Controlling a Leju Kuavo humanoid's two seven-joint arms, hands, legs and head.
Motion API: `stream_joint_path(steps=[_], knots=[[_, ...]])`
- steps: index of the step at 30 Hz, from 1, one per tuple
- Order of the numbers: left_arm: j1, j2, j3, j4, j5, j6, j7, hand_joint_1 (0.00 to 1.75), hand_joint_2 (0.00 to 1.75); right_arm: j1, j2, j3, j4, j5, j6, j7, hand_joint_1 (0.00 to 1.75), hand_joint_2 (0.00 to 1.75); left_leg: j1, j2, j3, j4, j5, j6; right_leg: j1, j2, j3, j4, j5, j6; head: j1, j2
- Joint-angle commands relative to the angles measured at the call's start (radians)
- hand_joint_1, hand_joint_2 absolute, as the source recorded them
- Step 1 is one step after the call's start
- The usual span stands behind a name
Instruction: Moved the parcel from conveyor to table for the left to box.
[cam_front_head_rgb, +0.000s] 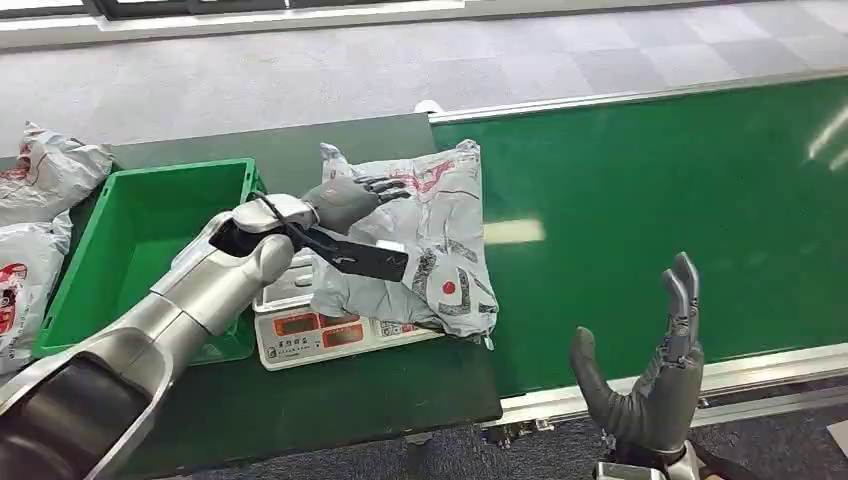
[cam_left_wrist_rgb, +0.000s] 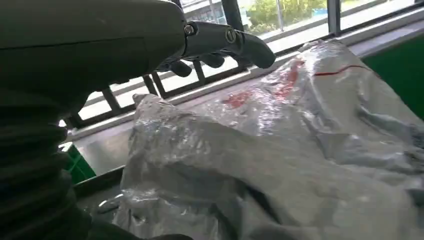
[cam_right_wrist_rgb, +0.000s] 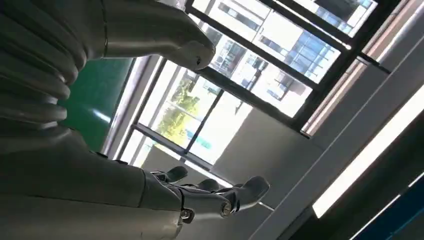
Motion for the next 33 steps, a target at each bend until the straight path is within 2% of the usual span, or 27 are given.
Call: stream_joint_path(steps=[1, 4, 5, 6, 7, 9, 23, 30, 33], knots=[[-0.010, -0.069, -0.200, 0.163, 0.027, -0.039, -0.031, 0.00, 1.75, -0.062, 0.033, 0.016, 0.061, 0.006, 0.025, 0.019, 0.00, 1.75, 0.001, -0.001, 0.001, -0.002, 0.001, 0.001, 0.001, 0.001, 0.002, -0.003, 0.001, -0.002, 0.000, 0.000], [0.024, -0.076, -0.252, 0.205, 0.034, -0.016, -0.055, 0.00, 1.75, -0.072, 0.050, 0.014, 0.068, 0.018, 0.042, 0.014, 0.00, 1.75, 0.001, -0.001, 0.002, -0.002, 0.001, 0.000, 0.001, 0.002, 0.002, -0.002, 0.001, -0.002, 0.000, 0.000], [0.029, -0.076, -0.258, 0.208, 0.033, -0.009, -0.058, 0.09, 1.75, -0.080, 0.049, 0.016, 0.073, 0.017, 0.043, 0.014, 0.00, 1.75, 0.001, 0.000, 0.004, -0.004, 0.002, 0.001, 0.002, 0.003, 0.003, -0.005, 0.002, -0.002, 0.000, 0.000], [0.032, -0.076, -0.262, 0.210, 0.034, -0.003, -0.060, 1.29, 1.75, -0.086, 0.050, 0.017, 0.075, 0.016, 0.043, 0.015, 0.00, 1.75, 0.001, 0.000, 0.004, -0.004, 0.001, 0.001, 0.001, 0.003, 0.003, -0.004, 0.002, -0.002, 0.000, 0.000], [0.031, -0.077, -0.264, 0.214, 0.042, -0.003, -0.061, 1.59, 1.75, -0.092, 0.054, 0.016, 0.078, 0.012, 0.047, 0.019, 0.00, 1.75, 0.001, 0.000, 0.003, -0.004, 0.001, 0.001, 0.001, 0.004, 0.002, -0.004, 0.002, -0.002, 0.000, 0.000], [0.031, -0.074, -0.268, 0.218, 0.048, -0.007, -0.055, 1.75, 1.75, -0.088, 0.060, 0.016, 0.074, 0.013, 0.052, 0.021, 0.00, 1.75, 0.002, 0.001, 0.002, -0.003, 0.001, 0.001, 0.002, 0.004, 0.001, -0.004, 0.002, -0.002, 0.000, 0.000], [0.044, -0.064, -0.286, 0.238, 0.049, 0.000, -0.057, 1.75, 1.75, -0.087, 0.078, 0.006, 0.075, 0.030, 0.067, 0.024, 0.00, 1.75, 0.001, 0.002, 0.003, -0.003, 0.000, 0.000, 0.001, 0.004, 0.002, -0.002, 0.001, -0.002, 0.000, 0.000], [0.031, -0.017, -0.263, 0.178, 0.042, 0.103, -0.041, 1.75, 1.75, -0.049, 0.114, -0.044, 0.001, 0.053, 0.110, 0.035, 0.00, 1.75, 0.002, 0.001, 0.003, -0.005, 0.001, 0.001, 0.002, 0.005, 0.002, -0.004, 0.002, -0.003, 0.000, 0.000], [0.036, 0.034, -0.201, 0.094, 0.054, 0.153, -0.008, 1.75, 1.75, -0.015, 0.127, -0.075, -0.032, 0.054, 0.130, 0.029, 0.00, 1.75, 0.001, 0.001, 0.002, -0.002, 0.000, 0.000, 0.001, 0.003, 0.001, -0.001, 0.001, -0.002, 0.000, 0.000]])
